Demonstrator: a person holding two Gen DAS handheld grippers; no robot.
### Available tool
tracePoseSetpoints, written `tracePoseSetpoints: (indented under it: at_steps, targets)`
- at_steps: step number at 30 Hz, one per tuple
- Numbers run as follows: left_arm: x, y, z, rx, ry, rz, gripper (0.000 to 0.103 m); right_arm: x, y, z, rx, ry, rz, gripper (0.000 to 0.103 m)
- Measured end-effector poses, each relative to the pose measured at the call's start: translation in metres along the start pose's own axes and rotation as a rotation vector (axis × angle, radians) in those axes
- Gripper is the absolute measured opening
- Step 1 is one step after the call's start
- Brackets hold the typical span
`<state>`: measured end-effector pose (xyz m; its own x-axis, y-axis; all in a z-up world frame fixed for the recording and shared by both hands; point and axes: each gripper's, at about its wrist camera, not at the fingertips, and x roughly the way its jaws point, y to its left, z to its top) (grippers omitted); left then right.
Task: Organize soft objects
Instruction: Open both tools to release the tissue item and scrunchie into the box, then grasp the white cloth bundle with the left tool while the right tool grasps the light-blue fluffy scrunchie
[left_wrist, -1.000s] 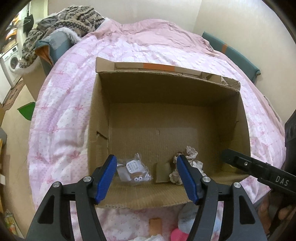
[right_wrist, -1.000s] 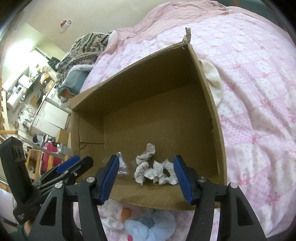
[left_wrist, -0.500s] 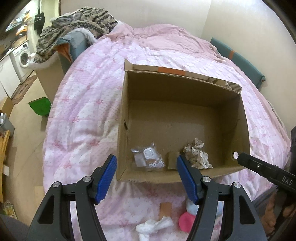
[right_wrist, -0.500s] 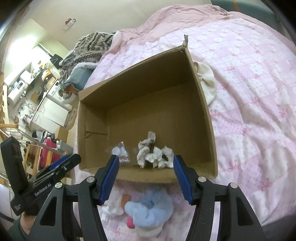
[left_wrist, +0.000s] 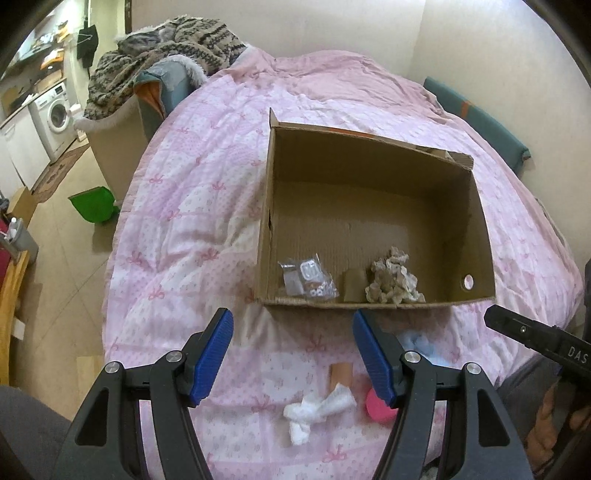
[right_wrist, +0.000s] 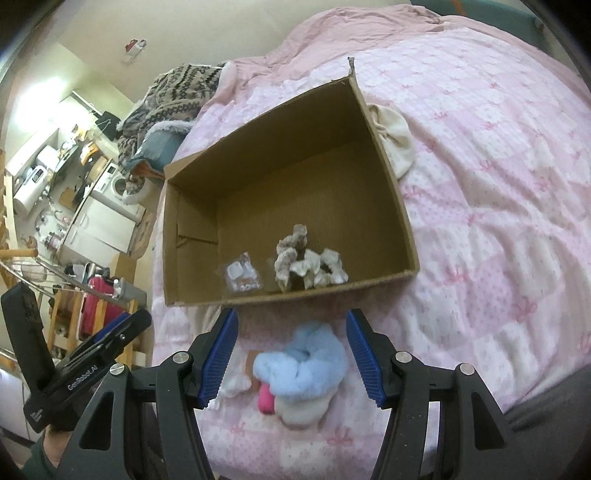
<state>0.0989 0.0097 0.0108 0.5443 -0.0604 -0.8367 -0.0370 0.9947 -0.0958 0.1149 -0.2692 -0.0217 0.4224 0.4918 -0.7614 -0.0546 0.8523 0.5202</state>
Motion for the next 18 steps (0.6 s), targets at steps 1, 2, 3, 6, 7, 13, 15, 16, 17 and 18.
tracePoseSetpoints:
  at_steps: [1,2,3,6,7,13,15,16,17,18]
  targets:
    - [-0.001,0.001,-0.002,-0.003,0.000,0.002,0.064,-0.002,0.001,-0.003,-0.005,0.001,-0.001,0.064]
    - [-0.002,0.002,-0.003,-0.009,0.002,0.005,0.064,-0.003,0.002,-0.005,-0.009,0.003,-0.002,0.064]
    - [-0.002,0.004,-0.004,-0.016,0.004,0.007,0.064,-0.003,0.003,-0.007,-0.012,0.005,-0.003,0.064]
    - [-0.002,0.013,-0.008,-0.052,0.017,0.004,0.064,-0.003,0.004,-0.014,-0.015,0.013,-0.005,0.064]
    - [-0.002,0.015,-0.009,-0.064,0.022,0.003,0.064,-0.003,0.003,-0.015,-0.015,0.014,-0.008,0.064]
    - [0.013,0.030,-0.020,-0.125,0.112,-0.003,0.064,0.000,-0.006,-0.016,0.015,0.028,-0.029,0.064]
    - [0.029,0.032,-0.027,-0.141,0.203,-0.024,0.063,0.001,-0.009,-0.016,0.029,0.033,-0.034,0.064]
    - [0.036,0.031,-0.031,-0.148,0.236,-0.032,0.063,0.002,-0.011,-0.016,0.035,0.035,-0.036,0.064]
    - [0.045,0.031,-0.036,-0.162,0.284,-0.047,0.062,0.003,-0.012,-0.016,0.043,0.040,-0.034,0.064]
    - [0.051,0.030,-0.039,-0.171,0.308,-0.055,0.062,0.005,-0.012,-0.015,0.047,0.044,-0.033,0.064]
